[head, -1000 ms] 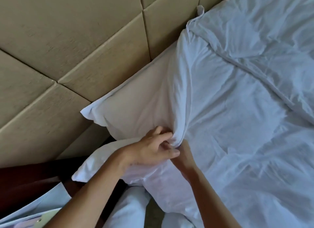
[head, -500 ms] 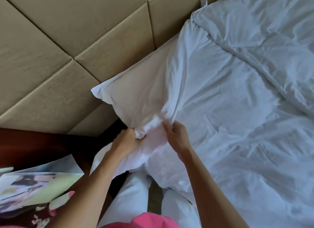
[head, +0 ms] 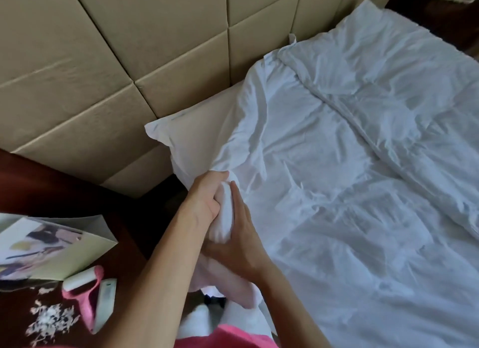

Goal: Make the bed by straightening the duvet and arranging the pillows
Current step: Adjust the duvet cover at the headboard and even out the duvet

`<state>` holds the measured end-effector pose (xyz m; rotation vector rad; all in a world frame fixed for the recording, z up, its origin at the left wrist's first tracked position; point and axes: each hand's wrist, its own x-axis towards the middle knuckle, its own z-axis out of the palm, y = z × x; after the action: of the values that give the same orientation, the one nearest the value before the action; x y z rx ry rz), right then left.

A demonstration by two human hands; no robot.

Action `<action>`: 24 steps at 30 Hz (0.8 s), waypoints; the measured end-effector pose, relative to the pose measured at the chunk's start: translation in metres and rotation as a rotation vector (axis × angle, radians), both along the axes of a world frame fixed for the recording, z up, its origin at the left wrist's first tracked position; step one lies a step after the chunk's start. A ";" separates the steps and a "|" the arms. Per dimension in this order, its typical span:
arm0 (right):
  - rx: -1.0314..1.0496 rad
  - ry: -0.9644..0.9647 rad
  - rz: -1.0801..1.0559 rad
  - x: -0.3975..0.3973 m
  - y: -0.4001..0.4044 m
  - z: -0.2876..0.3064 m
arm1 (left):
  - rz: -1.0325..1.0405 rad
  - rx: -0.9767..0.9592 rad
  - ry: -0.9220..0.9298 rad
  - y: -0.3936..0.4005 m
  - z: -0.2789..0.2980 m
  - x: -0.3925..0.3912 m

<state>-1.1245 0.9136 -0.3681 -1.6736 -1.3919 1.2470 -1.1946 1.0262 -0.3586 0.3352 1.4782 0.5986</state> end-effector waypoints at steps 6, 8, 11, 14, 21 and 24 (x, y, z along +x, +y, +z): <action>-0.146 -0.023 -0.495 0.024 -0.038 0.017 | -0.266 0.275 -0.159 -0.044 0.036 0.003; -0.137 0.031 -0.563 0.030 -0.050 0.033 | -0.530 0.362 -0.005 -0.070 0.038 -0.012; -0.116 0.094 -0.624 0.039 -0.058 0.074 | -0.857 0.375 0.012 -0.110 0.046 -0.028; -0.113 0.035 -0.574 0.052 -0.060 0.112 | -0.951 0.406 -0.126 -0.138 0.065 -0.020; -0.366 0.075 -0.315 0.071 -0.057 0.130 | -0.776 0.618 0.028 -0.155 0.092 0.009; -0.329 0.007 -0.178 0.065 -0.059 0.126 | -0.640 0.605 0.203 -0.157 0.085 0.016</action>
<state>-1.0595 0.8546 -0.2421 -1.9612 -1.0470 1.4328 -1.1787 0.8687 -0.2732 1.3156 1.2486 0.4807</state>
